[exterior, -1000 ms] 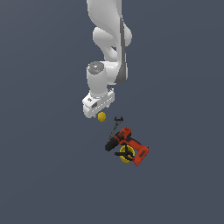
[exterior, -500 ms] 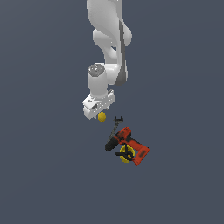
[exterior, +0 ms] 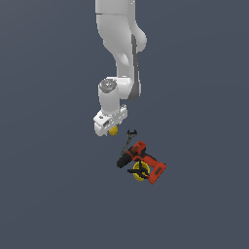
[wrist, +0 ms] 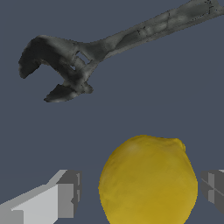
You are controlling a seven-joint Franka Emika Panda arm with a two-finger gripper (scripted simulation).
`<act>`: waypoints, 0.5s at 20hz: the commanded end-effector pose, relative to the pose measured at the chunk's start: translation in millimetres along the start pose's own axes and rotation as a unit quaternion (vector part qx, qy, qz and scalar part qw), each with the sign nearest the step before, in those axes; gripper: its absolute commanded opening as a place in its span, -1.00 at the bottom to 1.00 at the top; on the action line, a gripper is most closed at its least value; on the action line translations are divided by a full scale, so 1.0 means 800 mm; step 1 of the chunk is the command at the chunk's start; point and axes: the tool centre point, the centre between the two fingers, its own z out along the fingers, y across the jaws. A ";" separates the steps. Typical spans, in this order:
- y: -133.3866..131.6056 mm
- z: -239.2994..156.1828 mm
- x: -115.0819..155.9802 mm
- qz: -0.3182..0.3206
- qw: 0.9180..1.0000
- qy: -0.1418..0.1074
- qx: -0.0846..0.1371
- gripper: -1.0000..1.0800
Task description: Pick up a designated object from a clutter of objects.
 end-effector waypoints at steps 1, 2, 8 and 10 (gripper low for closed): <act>0.000 0.004 0.000 0.000 1.000 0.000 0.000 0.92; 0.000 0.004 0.000 0.000 1.000 0.000 0.000 0.92; 0.000 0.004 0.000 0.000 1.000 0.000 0.000 -1.00; 0.000 0.004 0.000 0.000 1.000 0.000 0.000 -1.00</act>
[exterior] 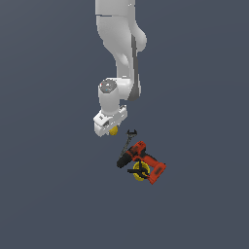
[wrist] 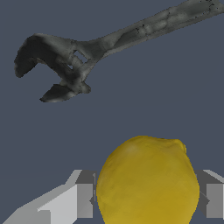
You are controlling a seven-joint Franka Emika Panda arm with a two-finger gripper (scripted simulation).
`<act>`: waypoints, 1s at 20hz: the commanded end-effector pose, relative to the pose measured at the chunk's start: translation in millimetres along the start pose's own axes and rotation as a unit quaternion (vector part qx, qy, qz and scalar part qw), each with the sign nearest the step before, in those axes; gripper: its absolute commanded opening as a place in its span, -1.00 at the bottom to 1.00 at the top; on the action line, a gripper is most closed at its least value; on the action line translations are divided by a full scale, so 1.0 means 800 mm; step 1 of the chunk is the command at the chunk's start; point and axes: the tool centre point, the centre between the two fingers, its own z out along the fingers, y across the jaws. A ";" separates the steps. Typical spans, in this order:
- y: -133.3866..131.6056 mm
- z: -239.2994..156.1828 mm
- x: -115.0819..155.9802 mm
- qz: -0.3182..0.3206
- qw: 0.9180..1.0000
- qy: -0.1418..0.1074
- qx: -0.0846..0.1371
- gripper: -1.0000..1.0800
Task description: Pick up a designated object from a clutter of objects.
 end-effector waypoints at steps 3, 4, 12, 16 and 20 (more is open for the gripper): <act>0.000 0.000 0.000 0.000 1.000 0.000 0.000 -1.00; 0.000 0.000 0.000 0.000 1.000 0.000 0.000 -1.00; 0.003 -0.022 0.007 0.000 1.000 0.000 0.000 -1.00; 0.006 -0.046 0.014 0.000 1.000 0.000 0.000 -1.00; 0.010 -0.077 0.023 0.000 1.000 0.000 0.000 -1.00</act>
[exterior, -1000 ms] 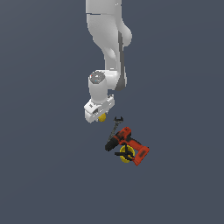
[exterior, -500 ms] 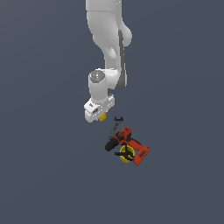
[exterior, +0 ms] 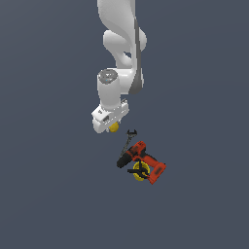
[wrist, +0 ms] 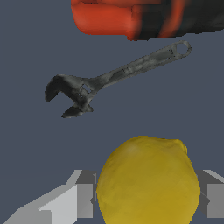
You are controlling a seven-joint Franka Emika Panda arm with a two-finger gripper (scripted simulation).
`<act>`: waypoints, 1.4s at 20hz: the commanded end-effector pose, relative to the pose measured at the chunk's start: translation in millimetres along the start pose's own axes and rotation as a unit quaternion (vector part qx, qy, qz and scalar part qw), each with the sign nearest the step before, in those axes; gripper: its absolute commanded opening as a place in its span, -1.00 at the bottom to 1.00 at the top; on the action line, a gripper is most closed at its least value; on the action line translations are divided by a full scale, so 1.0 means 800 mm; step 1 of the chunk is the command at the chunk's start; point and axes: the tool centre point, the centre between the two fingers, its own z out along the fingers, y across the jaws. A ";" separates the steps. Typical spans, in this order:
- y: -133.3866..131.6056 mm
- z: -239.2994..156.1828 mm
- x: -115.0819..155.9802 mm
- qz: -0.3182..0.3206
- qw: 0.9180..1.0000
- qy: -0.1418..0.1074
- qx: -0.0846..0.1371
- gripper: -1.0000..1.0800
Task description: Pick up a designated object from a clutter of objects.
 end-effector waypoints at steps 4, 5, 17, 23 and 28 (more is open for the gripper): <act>0.007 -0.053 0.016 0.000 1.000 0.000 -0.001 -1.00; 0.009 -0.064 0.019 0.000 1.000 0.000 -0.001 -1.00; 0.027 -0.194 0.060 0.000 1.000 -0.001 -0.001 -1.00; 0.038 -0.263 0.082 0.000 1.000 0.000 0.000 -1.00; 0.047 -0.311 0.099 -0.001 1.000 0.000 0.000 -1.00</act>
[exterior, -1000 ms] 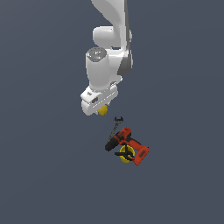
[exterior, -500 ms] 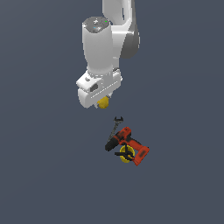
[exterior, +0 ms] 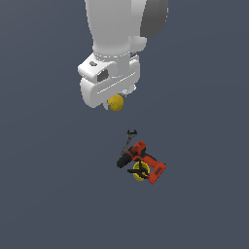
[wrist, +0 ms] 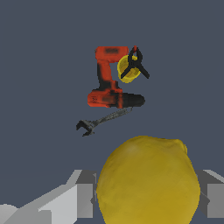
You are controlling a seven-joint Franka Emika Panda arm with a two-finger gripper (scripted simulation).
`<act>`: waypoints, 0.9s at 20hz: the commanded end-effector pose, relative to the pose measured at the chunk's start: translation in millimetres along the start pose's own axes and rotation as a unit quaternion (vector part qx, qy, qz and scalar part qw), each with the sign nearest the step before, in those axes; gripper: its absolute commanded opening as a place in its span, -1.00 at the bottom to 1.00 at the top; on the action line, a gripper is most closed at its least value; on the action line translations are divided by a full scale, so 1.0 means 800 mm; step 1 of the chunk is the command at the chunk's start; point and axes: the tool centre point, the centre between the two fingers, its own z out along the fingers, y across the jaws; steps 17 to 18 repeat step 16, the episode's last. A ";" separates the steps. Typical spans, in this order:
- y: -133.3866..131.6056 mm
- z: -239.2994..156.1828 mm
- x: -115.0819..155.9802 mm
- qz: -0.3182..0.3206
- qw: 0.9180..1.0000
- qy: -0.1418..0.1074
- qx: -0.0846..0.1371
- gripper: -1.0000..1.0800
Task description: Pick up a designated object from a clutter of objects.
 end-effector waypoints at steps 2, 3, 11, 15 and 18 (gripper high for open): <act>0.005 -0.030 0.010 0.000 1.000 0.000 0.000 -1.00; 0.007 -0.037 0.013 0.000 1.000 0.000 0.000 -1.00; 0.014 -0.070 0.026 0.000 1.000 0.000 0.000 -1.00; 0.016 -0.074 0.028 0.000 1.000 0.000 0.000 -1.00; 0.016 -0.075 0.028 0.000 1.000 0.000 0.000 -1.00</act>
